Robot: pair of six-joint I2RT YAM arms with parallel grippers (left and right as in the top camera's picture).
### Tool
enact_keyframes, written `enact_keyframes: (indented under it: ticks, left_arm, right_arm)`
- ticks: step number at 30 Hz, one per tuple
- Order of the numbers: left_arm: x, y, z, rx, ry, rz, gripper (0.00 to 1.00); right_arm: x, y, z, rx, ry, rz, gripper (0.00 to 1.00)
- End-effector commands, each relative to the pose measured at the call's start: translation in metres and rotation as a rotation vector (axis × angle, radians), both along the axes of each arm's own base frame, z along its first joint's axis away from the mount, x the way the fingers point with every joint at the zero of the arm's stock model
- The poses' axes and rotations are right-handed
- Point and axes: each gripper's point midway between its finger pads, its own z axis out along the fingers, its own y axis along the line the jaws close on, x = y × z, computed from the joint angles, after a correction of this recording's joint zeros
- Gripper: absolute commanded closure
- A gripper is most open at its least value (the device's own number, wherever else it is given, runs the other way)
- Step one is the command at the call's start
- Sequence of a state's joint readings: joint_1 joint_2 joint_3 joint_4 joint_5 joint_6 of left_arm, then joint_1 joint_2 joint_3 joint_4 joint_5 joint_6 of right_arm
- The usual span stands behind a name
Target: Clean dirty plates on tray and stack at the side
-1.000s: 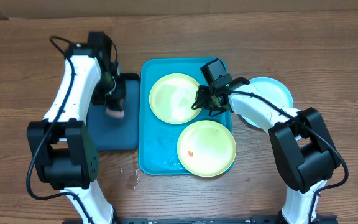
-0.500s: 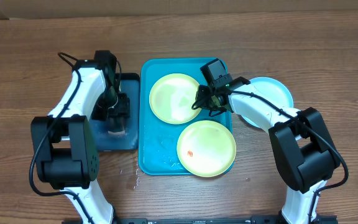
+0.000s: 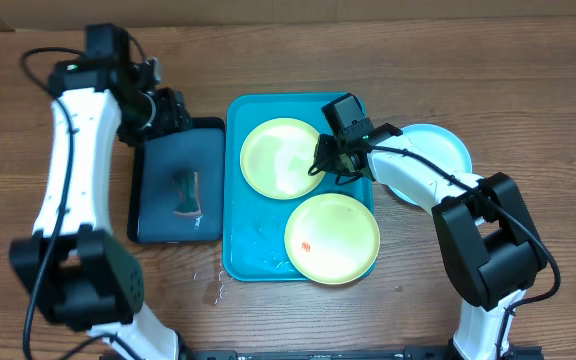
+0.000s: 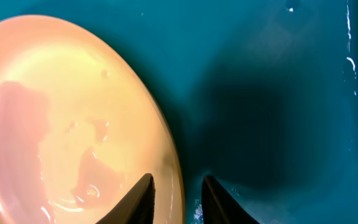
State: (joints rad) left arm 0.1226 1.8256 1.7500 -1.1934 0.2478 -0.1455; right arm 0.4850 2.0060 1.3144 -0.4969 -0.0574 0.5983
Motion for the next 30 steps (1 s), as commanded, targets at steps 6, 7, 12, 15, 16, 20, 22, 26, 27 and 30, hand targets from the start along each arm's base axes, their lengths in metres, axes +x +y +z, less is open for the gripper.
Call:
enact_keyframes:
  ticks: [6, 7, 12, 15, 16, 20, 22, 26, 27, 30]
  left_arm:
    - [-0.031, 0.015, 0.098, 0.001, -0.234, 0.075, 0.34]
    - [-0.034, 0.017, 0.102, 0.012, -0.241, 0.079, 0.33]
    - [-0.056, 0.019, 0.119, 0.050, -0.259, 0.095, 0.33]
    - [-0.065, 0.019, 0.127, 0.062, -0.276, 0.100, 0.34]
    - [-0.068, 0.021, 0.129, 0.074, -0.279, 0.106, 0.33]
    - [-0.074, 0.026, 0.130, 0.106, -0.271, 0.122, 0.00]
    - [-0.073, 0.026, 0.129, 0.106, -0.267, 0.121, 0.00]
    - [-0.073, 0.026, 0.129, 0.106, -0.269, 0.121, 0.00]
    - [-0.073, 0.026, 0.129, 0.106, -0.269, 0.121, 0.00]
    - [-0.073, 0.026, 0.129, 0.106, -0.269, 0.121, 0.00]
  right_arm:
    - [0.002, -0.009, -0.011, -0.040, -0.028, -0.027, 0.80]
    - [0.002, -0.009, -0.011, -0.040, -0.028, -0.027, 0.82]
    - [0.002, -0.009, -0.011, -0.041, -0.029, -0.026, 0.85]
    - [0.002, -0.009, -0.011, -0.039, -0.032, -0.026, 0.85]
    - [0.003, -0.009, -0.013, -0.039, -0.032, -0.026, 0.86]
    - [0.003, -0.008, -0.016, -0.040, -0.028, -0.026, 0.96]
    - [0.003, -0.008, -0.016, -0.040, -0.029, -0.027, 0.96]
    - [0.008, -0.007, -0.012, -0.030, -0.045, -0.030, 0.96]
    - [0.011, -0.007, -0.008, -0.026, -0.046, -0.031, 0.96]
    - [0.018, -0.006, 0.008, -0.020, -0.034, -0.035, 0.96]
